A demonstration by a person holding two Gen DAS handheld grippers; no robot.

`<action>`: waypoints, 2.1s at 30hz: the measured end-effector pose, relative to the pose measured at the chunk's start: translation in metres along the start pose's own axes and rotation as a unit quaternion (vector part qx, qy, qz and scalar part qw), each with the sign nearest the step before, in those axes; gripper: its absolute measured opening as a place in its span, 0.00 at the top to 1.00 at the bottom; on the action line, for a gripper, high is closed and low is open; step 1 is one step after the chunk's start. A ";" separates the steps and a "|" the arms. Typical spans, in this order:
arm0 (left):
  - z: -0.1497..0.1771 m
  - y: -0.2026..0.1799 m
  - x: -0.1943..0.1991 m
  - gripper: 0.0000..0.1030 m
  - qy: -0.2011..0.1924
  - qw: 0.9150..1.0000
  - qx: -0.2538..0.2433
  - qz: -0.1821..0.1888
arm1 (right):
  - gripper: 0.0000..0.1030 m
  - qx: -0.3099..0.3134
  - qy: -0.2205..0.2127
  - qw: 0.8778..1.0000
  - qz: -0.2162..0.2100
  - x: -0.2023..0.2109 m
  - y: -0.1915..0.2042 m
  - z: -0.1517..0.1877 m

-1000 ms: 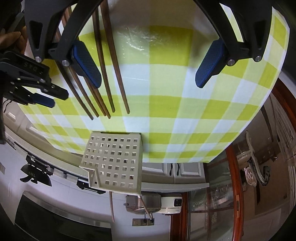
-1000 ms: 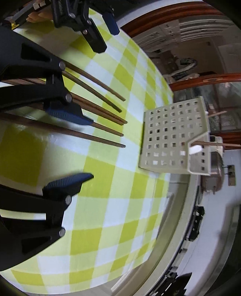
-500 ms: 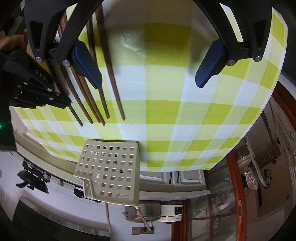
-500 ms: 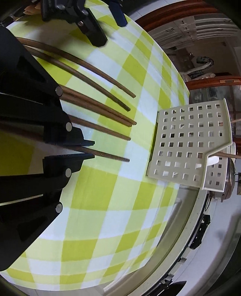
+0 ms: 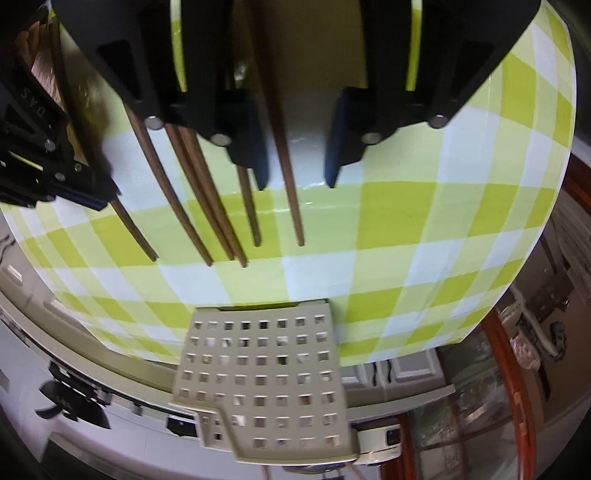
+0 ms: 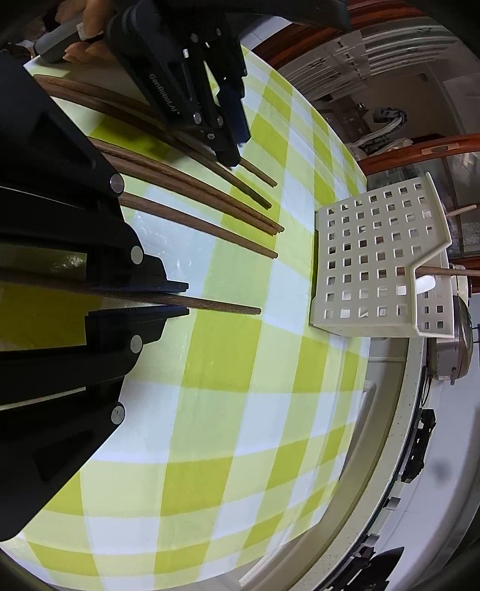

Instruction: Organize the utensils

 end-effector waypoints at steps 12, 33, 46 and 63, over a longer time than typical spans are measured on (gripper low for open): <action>0.004 -0.003 0.003 0.94 0.001 1.000 -0.002 0.027 | 0.92 0.027 0.004 0.999 0.016 -0.001 0.005 0.001; -0.016 0.019 0.067 0.94 -0.068 0.995 0.038 0.066 | 0.93 0.003 -0.092 0.996 -0.015 0.056 0.015 -0.031; -0.026 0.023 0.126 0.94 -0.138 0.988 0.029 0.055 | 0.93 0.017 -0.150 0.988 -0.014 0.104 0.027 -0.044; -0.018 0.025 0.171 0.94 -0.209 0.976 0.040 0.052 | 0.93 0.015 -0.207 0.978 -0.015 0.147 0.034 -0.035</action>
Point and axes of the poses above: each gripper's, at about its wrist camera, not at the fingertips, and x roughly against the way its jaws point, y to its left, z to its underside, the point moved 6 cm from there along -x, roughly the way its jaws point, and after that the axes turned 4 degrees about -z, right-handed, at the moved point
